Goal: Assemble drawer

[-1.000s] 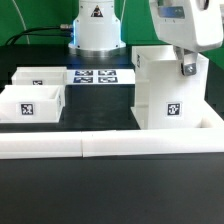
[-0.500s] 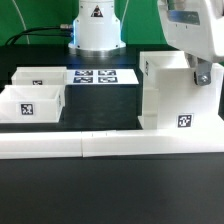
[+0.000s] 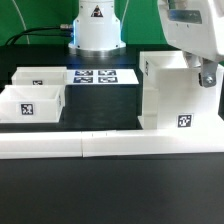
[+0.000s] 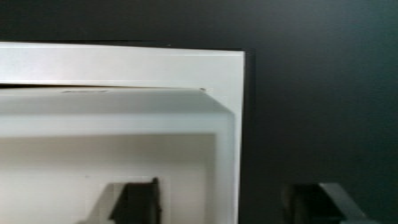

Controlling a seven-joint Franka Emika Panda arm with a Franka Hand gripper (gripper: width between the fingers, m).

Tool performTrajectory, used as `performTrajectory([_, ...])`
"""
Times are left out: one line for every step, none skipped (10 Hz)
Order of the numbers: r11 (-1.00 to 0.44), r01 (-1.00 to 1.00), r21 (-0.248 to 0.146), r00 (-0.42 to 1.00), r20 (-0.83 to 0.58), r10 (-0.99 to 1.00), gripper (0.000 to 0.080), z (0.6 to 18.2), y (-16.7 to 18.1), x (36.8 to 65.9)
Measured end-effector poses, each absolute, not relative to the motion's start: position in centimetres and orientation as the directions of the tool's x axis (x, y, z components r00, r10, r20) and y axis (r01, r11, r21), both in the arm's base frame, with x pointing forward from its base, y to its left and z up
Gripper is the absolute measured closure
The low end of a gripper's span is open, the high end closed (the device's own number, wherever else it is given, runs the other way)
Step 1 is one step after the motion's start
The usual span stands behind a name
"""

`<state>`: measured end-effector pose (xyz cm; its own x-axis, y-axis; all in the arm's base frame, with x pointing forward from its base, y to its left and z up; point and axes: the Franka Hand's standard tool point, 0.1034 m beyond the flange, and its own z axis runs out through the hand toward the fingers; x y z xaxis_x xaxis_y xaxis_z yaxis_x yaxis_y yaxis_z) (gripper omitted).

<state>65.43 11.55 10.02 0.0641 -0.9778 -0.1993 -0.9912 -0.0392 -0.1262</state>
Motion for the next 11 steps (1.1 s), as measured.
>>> performTrajectory([-0.041,-0.991,-0.128,0.066,-0.199,-0.978,0.0385,10.1,11.6,65.5])
performTrajectory([-0.042,-0.991,-0.129,0.067,-0.199,-0.978,0.0251,10.1,11.6,65.5])
performTrajectory([-0.043,-0.991,-0.130,0.068,-0.199,-0.978,0.0251,10.1,11.6,65.5])
performTrajectory([-0.043,-0.991,-0.130,0.069,-0.199,-0.978,0.0168,10.2,11.6,65.5])
performTrajectory([-0.044,-0.991,-0.130,0.070,-0.199,-0.978,0.0155,10.2,11.6,65.5])
performTrajectory([-0.097,-0.986,-0.138,0.123,-0.193,-0.973,0.0155,10.3,11.5,65.5])
performTrajectory([-0.218,-0.963,-0.156,0.246,-0.190,-0.950,0.0150,11.4,11.0,65.3])
performTrajectory([-0.309,-0.935,-0.176,0.340,-0.188,-0.922,0.0151,12.8,10.3,65.1])
performTrajectory([-0.385,-0.904,-0.186,0.417,-0.186,-0.890,0.0151,13.9,9.7,64.8])
performTrajectory([-0.432,-0.879,-0.202,0.466,-0.176,-0.867,0.0151,15.0,9.3,64.9])
performTrajectory([-0.434,-0.878,-0.204,0.468,-0.171,-0.867,0.0151,14.5,9.5,64.9])
